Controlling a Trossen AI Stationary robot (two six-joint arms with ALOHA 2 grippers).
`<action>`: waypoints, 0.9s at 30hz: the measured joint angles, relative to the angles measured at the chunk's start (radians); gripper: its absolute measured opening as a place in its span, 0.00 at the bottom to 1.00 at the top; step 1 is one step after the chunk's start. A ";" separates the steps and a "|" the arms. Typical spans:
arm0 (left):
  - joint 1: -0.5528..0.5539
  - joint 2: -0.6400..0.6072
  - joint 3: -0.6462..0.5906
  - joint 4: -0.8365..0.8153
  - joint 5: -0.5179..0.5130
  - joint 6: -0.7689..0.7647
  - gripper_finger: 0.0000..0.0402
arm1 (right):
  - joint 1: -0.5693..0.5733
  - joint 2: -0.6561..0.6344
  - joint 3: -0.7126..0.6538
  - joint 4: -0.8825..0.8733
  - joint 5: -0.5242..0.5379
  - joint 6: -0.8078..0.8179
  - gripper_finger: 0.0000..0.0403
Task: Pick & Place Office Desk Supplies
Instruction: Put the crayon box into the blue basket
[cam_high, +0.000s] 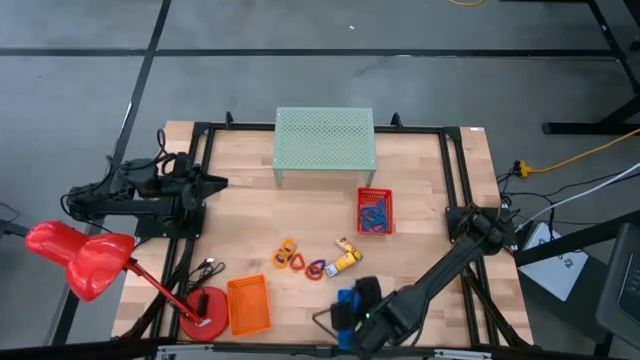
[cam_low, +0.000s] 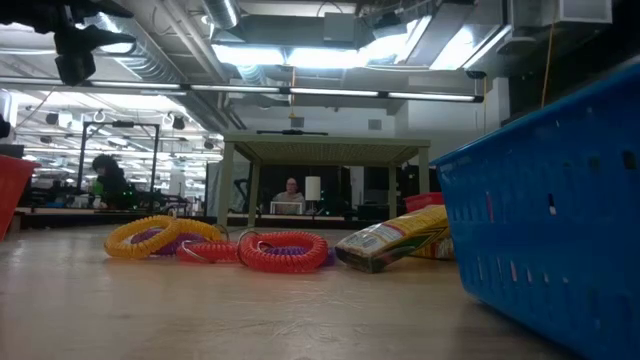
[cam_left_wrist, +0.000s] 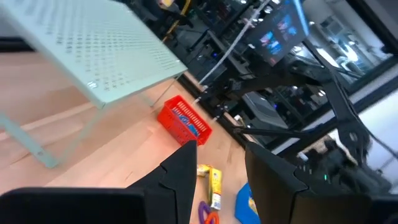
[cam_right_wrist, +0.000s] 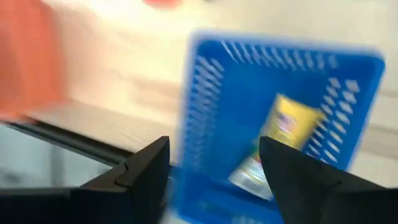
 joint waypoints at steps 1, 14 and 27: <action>0.000 0.000 0.000 0.014 0.009 0.011 0.33 | -0.009 -0.021 0.001 0.001 0.036 0.009 0.62; 0.000 0.000 0.000 0.172 0.069 0.118 0.33 | -0.260 -0.171 0.002 -0.053 0.116 -0.136 0.57; 0.000 0.000 0.000 0.165 0.172 0.143 0.33 | -0.385 -0.070 -0.015 -0.042 -0.112 -0.082 0.57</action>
